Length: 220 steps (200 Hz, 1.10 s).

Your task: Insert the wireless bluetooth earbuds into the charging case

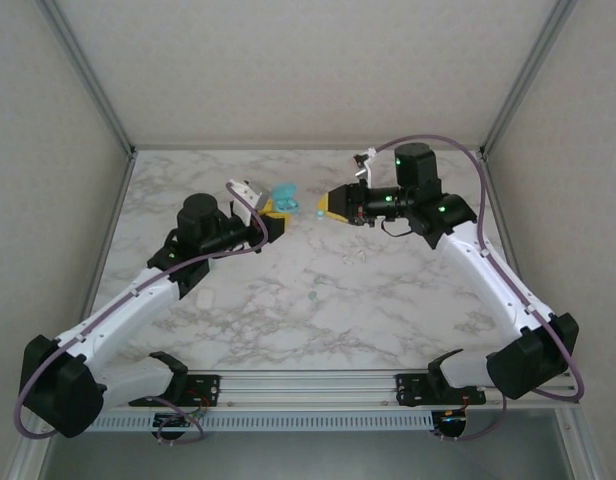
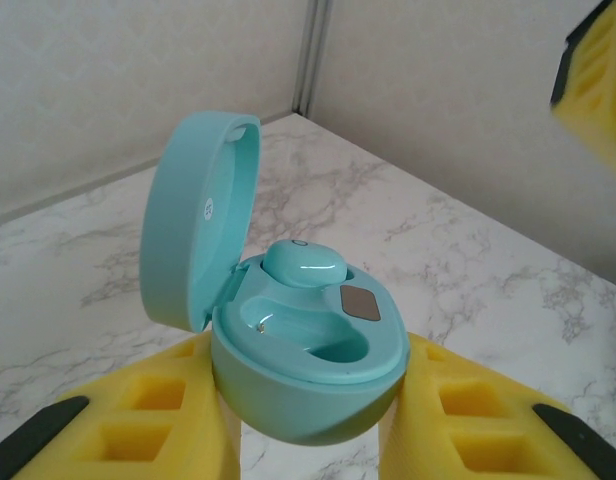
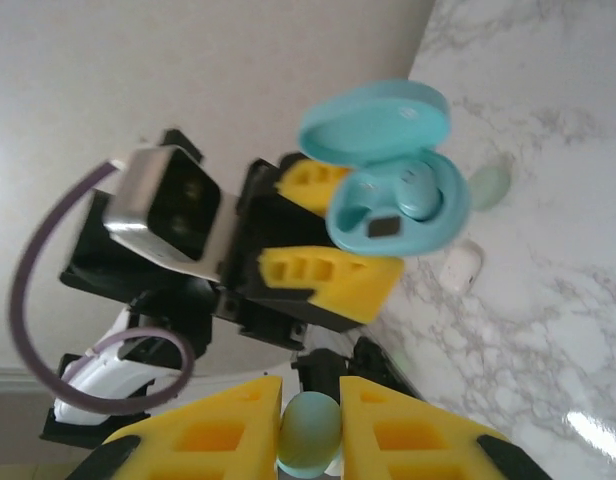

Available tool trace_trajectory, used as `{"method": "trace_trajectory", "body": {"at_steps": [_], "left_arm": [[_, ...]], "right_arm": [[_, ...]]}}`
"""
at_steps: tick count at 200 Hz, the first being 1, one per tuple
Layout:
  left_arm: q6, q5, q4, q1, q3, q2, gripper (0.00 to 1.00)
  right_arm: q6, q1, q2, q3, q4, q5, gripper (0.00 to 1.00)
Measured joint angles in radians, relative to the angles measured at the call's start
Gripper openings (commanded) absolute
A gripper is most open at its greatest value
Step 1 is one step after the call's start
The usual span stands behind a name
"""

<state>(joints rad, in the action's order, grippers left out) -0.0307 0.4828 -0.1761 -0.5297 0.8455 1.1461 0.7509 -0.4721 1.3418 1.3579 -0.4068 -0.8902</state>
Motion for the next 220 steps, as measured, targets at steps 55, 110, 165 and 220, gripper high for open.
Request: {"method": "trace_trajectory", "body": {"at_steps": [55, 110, 165, 220], "left_arm": [[-0.019, 0.045, -0.094, -0.020, 0.000, 0.026, 0.23], [-0.050, 0.067, -0.100, -0.043, 0.006, 0.051, 0.23], [-0.075, 0.071, -0.100, -0.052, 0.013, 0.050, 0.23], [-0.075, 0.071, -0.091, -0.053, 0.019, 0.049, 0.23]], "right_arm": [[-0.007, -0.047, 0.002, 0.030, 0.000, 0.106, 0.21], [-0.010, -0.103, 0.031, 0.053, 0.030, 0.178, 0.21], [-0.018, -0.140, 0.072, 0.066, 0.050, 0.237, 0.21], [-0.021, -0.164, 0.089, 0.066, 0.067, 0.288, 0.21]]}}
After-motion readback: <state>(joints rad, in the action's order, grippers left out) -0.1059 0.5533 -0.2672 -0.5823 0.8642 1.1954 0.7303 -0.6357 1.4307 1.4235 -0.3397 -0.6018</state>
